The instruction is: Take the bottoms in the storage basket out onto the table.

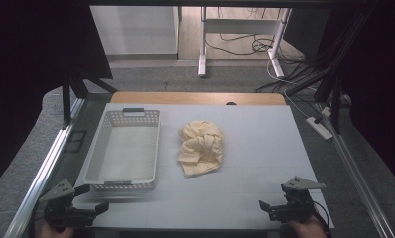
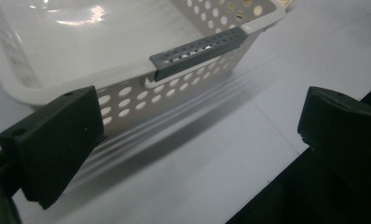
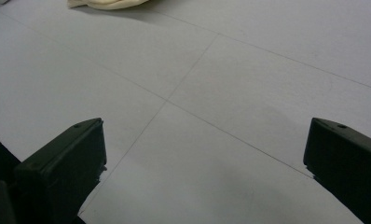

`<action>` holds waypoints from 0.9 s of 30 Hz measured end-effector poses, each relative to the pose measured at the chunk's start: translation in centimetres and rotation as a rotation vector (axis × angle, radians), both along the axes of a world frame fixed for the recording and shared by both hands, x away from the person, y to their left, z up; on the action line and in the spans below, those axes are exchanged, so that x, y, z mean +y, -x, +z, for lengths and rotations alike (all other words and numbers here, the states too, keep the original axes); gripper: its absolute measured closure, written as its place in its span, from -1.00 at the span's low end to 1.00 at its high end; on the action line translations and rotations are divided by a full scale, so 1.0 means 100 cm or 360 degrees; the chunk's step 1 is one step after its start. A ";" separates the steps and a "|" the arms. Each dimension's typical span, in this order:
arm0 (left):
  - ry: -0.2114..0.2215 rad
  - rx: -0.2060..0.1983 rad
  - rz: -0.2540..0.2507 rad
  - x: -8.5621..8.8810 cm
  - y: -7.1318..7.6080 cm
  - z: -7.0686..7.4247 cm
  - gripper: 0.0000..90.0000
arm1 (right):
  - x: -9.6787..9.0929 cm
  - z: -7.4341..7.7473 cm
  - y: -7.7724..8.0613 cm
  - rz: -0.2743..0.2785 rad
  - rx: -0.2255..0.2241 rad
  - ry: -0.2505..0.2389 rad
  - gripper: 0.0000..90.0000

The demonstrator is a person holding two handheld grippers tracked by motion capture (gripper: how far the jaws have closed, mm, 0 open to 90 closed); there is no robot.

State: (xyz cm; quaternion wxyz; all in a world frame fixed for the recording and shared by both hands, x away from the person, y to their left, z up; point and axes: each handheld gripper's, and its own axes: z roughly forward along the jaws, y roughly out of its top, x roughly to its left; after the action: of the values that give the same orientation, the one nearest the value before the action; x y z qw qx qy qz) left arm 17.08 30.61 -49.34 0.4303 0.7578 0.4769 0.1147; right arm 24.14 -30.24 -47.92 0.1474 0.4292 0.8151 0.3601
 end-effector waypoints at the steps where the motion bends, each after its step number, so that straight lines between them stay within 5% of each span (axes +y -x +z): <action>1: -0.0007 0.0005 0.0009 0.001 0.001 -0.001 -1.00 | 0.000 0.000 0.000 0.0001 0.0001 0.0002 -1.00; 11: -0.0115 0.0048 0.0039 0.002 0.003 -0.009 -1.00 | 0.000 0.000 0.000 0.0000 -0.0001 0.0002 -1.00; 27: -0.0092 0.0091 0.0047 0.008 0.005 -0.011 -1.00 | 0.000 0.000 0.000 -0.0003 -0.0002 0.0001 -1.00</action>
State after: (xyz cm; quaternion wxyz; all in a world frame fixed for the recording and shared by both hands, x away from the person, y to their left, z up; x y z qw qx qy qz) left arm 16.55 31.43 -50.42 0.3927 0.7658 0.4965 0.1132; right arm 24.12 -30.23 -47.91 0.1484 0.4298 0.8147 0.3599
